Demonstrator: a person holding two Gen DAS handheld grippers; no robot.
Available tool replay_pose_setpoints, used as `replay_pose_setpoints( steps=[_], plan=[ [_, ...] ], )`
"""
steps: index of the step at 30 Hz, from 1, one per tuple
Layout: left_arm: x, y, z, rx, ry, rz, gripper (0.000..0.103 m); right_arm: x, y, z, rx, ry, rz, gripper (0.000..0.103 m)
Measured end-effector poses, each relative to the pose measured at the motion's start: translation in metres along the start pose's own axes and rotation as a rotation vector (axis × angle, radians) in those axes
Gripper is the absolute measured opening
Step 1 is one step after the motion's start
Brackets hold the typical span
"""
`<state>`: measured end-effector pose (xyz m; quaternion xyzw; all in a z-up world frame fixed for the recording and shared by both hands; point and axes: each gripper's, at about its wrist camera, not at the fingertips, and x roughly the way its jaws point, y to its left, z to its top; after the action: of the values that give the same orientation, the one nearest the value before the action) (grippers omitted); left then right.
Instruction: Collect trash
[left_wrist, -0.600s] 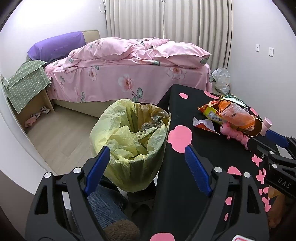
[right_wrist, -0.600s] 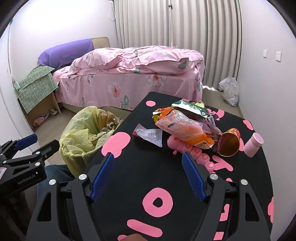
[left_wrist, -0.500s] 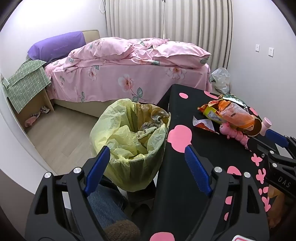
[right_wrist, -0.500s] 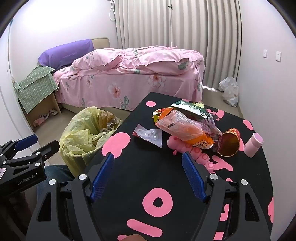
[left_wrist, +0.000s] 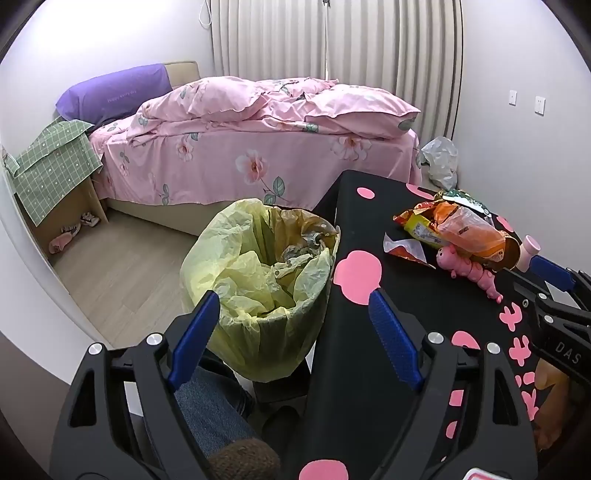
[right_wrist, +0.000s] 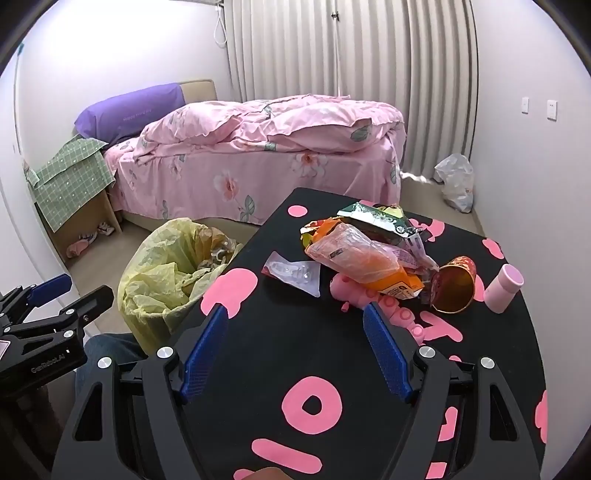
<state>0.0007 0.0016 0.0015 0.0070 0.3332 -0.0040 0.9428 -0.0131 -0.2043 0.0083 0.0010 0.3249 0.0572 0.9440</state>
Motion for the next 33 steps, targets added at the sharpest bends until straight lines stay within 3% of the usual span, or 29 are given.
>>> replay_pose_setpoints(
  steps=[33],
  plan=[
    [-0.0092, -0.0048, 0.0077, 0.002, -0.01, -0.001, 0.079, 0.0019, 0.0015, -0.0001, 0.003, 0.005, 0.007, 0.072]
  ],
)
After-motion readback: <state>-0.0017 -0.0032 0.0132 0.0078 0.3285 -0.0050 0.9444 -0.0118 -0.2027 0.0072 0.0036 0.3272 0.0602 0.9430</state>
